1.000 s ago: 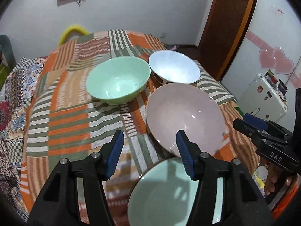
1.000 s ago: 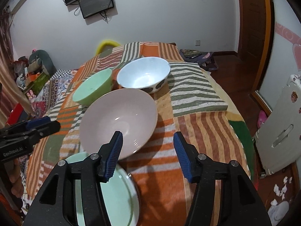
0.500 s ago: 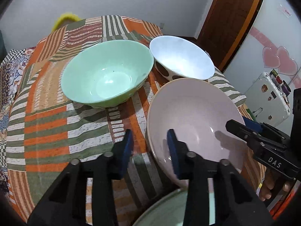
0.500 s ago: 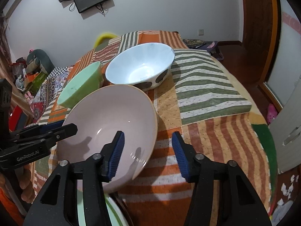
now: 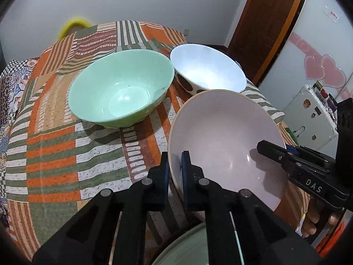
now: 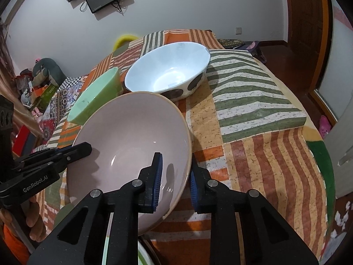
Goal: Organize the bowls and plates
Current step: 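Lift the pink bowl with the left tool toward the right tool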
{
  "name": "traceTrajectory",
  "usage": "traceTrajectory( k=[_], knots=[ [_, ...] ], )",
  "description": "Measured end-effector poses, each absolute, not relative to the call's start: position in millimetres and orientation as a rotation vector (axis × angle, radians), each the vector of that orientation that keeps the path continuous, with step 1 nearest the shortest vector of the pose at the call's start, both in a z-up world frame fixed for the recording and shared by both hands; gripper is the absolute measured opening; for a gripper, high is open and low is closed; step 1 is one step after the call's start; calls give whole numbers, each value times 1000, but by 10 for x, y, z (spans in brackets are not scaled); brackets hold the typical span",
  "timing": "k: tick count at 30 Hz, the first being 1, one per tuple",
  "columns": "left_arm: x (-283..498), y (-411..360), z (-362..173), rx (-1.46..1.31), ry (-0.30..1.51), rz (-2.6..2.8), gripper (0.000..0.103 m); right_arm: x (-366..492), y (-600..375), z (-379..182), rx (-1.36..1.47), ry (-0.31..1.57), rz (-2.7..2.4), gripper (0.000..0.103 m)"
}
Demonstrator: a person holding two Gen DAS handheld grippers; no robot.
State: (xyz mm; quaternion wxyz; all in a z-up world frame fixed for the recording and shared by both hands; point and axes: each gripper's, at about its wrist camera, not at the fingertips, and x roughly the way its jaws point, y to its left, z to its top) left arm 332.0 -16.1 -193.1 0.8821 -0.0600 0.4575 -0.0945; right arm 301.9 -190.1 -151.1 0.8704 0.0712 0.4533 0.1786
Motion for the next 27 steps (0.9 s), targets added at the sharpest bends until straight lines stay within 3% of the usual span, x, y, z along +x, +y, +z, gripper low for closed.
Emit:
traceTrajectory(
  k=[27],
  knots=[
    [2189,216,-1043,-164,795,-154,9,2390,-1585,-820,88,806,456,21]
  ],
)
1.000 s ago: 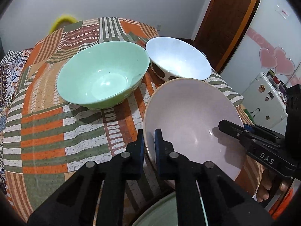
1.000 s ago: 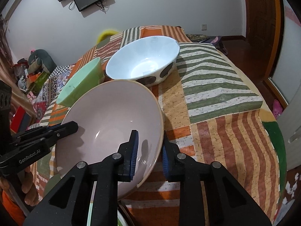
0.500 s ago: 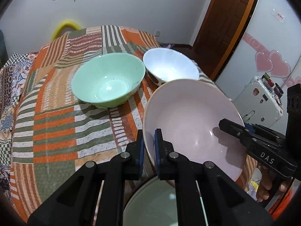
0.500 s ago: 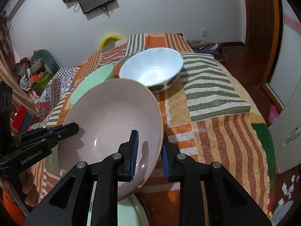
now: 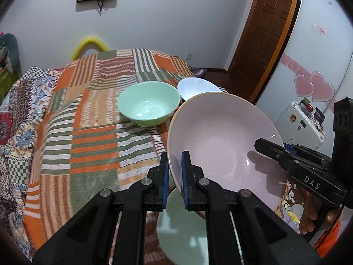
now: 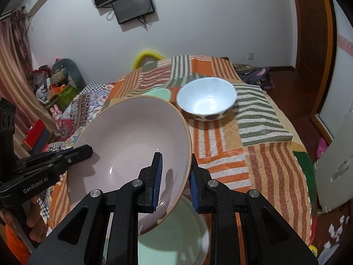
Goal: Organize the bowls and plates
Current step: 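Lift the pink bowl with the left tool toward the right tool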
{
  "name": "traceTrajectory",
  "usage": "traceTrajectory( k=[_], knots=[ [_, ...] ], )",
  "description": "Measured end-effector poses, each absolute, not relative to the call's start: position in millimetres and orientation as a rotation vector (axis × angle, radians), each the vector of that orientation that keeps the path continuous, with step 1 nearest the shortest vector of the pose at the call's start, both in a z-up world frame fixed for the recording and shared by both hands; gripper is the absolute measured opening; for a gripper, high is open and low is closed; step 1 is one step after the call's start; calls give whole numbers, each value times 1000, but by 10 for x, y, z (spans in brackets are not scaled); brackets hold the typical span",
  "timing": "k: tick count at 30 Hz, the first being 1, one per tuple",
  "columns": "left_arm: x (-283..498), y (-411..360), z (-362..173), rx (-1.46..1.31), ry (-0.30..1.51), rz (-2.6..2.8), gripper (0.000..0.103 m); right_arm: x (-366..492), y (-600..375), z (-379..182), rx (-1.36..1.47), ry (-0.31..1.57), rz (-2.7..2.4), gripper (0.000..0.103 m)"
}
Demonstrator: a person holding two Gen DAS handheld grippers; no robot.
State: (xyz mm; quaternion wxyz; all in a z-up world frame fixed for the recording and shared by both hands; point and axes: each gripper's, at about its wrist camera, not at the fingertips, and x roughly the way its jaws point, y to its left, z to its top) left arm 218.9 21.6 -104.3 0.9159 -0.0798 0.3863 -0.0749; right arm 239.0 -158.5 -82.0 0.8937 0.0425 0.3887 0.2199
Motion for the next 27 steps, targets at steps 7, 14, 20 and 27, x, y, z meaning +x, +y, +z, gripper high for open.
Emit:
traceTrajectory(
  k=[7,14,20,27],
  knots=[
    [1775,479,-930,-187,773,-103,9,2156,-1338,-767,58,789,515,21],
    [1395,770,-931,-206,770,-43,9,1930,-1039,-776,26,787,573,21],
    [1156,1011,-976,-212,784,10,9,1822,-753,-848,-1,808,624,21],
    [993,1280,-1203,-222,840,67,9,1752,-437,-1048,-39,867,681,21]
  ],
)
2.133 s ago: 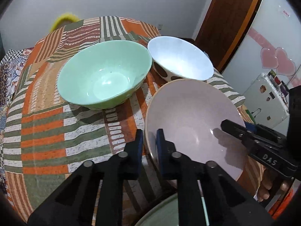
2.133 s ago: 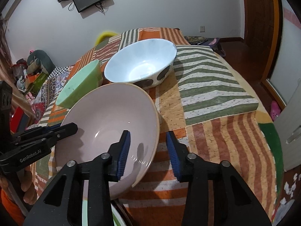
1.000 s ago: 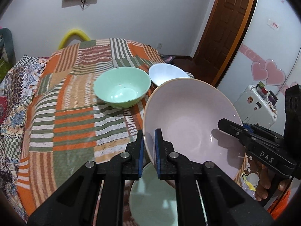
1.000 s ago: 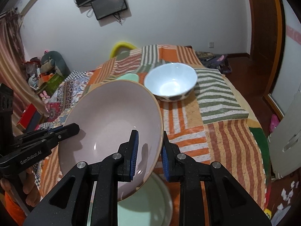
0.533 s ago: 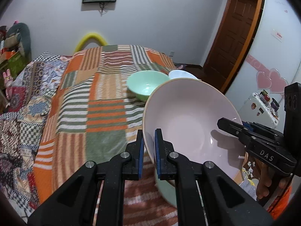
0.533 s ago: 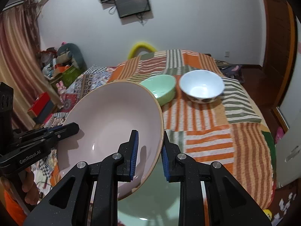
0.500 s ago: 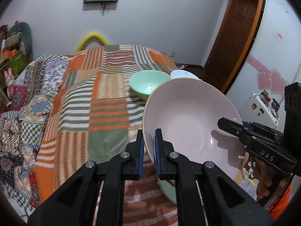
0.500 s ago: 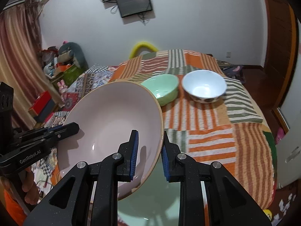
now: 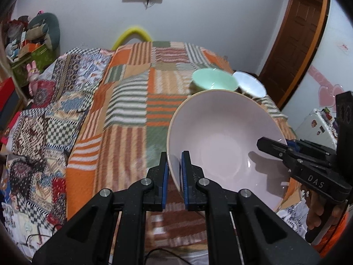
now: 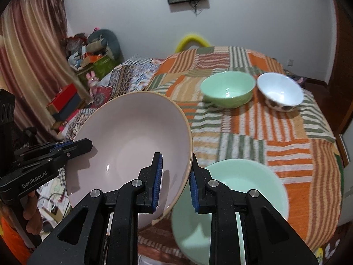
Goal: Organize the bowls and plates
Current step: 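Lift the pink bowl with the left tool toward the right tool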
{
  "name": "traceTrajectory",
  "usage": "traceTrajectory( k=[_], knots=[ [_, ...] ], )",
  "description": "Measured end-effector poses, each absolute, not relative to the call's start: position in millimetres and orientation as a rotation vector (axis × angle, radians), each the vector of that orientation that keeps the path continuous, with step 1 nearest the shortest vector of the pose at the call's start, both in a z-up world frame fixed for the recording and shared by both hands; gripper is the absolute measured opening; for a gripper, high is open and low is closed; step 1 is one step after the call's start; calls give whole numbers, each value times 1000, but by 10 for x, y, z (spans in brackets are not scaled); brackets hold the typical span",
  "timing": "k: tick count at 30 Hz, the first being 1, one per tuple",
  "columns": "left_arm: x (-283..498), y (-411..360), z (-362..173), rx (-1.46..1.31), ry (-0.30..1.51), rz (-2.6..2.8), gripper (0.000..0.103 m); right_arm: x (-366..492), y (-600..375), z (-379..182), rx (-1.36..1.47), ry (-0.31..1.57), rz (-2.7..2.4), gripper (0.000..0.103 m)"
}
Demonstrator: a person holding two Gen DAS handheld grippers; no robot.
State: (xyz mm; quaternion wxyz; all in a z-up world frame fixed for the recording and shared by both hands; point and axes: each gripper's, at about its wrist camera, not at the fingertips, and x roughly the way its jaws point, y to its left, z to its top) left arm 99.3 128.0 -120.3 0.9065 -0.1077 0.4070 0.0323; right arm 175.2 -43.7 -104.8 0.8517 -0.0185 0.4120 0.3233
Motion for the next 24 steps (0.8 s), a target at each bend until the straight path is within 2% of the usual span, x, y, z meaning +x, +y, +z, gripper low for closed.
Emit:
traceTrajectory(
  k=[24],
  knots=[
    [1054,1708,-2149,-360,1043,119,10,1864,80,-1830,-142,1078,710,21]
  ],
)
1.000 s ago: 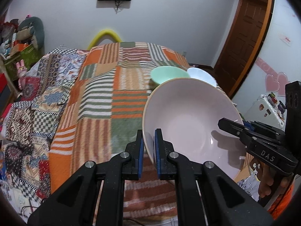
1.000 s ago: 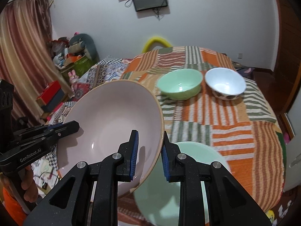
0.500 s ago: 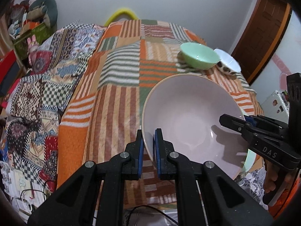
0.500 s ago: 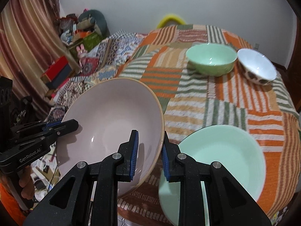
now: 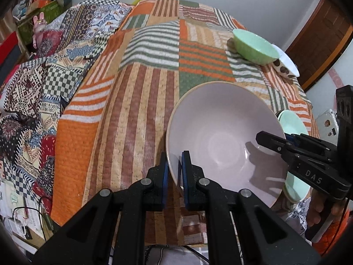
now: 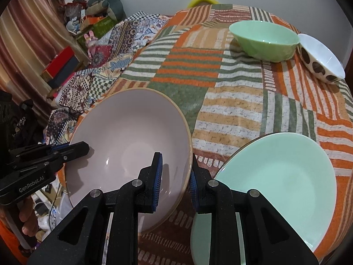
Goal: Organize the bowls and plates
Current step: 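Lift the pink bowl with the left tool toward the right tool, then open the left tool releasing the pink bowl onto the right tool's stack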
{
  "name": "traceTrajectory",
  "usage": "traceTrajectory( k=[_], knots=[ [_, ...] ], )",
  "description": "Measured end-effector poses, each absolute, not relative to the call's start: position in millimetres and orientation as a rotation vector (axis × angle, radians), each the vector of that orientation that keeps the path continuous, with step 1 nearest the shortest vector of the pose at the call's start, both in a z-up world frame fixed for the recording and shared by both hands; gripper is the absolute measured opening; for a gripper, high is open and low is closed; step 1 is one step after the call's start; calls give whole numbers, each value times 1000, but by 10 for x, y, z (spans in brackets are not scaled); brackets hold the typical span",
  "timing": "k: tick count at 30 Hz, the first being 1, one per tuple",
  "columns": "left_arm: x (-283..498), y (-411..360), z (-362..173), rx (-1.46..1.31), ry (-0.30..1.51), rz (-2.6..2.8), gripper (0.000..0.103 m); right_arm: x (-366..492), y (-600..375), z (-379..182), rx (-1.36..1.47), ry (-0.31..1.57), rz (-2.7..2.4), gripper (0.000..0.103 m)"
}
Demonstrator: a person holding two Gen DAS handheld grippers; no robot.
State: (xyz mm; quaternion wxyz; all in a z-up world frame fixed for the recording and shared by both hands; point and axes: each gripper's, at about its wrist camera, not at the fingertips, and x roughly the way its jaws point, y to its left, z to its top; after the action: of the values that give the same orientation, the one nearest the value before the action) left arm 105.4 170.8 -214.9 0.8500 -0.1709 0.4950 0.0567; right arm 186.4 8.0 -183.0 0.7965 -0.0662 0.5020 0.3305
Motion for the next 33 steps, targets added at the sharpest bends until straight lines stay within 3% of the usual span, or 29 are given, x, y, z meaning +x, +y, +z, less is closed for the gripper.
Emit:
traceTrajectory(
  k=[19,25,30,33],
  knots=[
    [978,1693,-2147,-339,1044,144,10,1854,34,-1755,-148,1057,721,22],
    [875,1661,-1735,-294,937,175,13,1841,-112,-1560,-117,1016,718,24],
    [839,1497,-1287,-224,826,162,14,1822,-304,-1314,-78,953,698,33],
    [855,1363,-1061,-195,768,136,22,1830,-434,-1143,-62,903,679,38]
  ],
)
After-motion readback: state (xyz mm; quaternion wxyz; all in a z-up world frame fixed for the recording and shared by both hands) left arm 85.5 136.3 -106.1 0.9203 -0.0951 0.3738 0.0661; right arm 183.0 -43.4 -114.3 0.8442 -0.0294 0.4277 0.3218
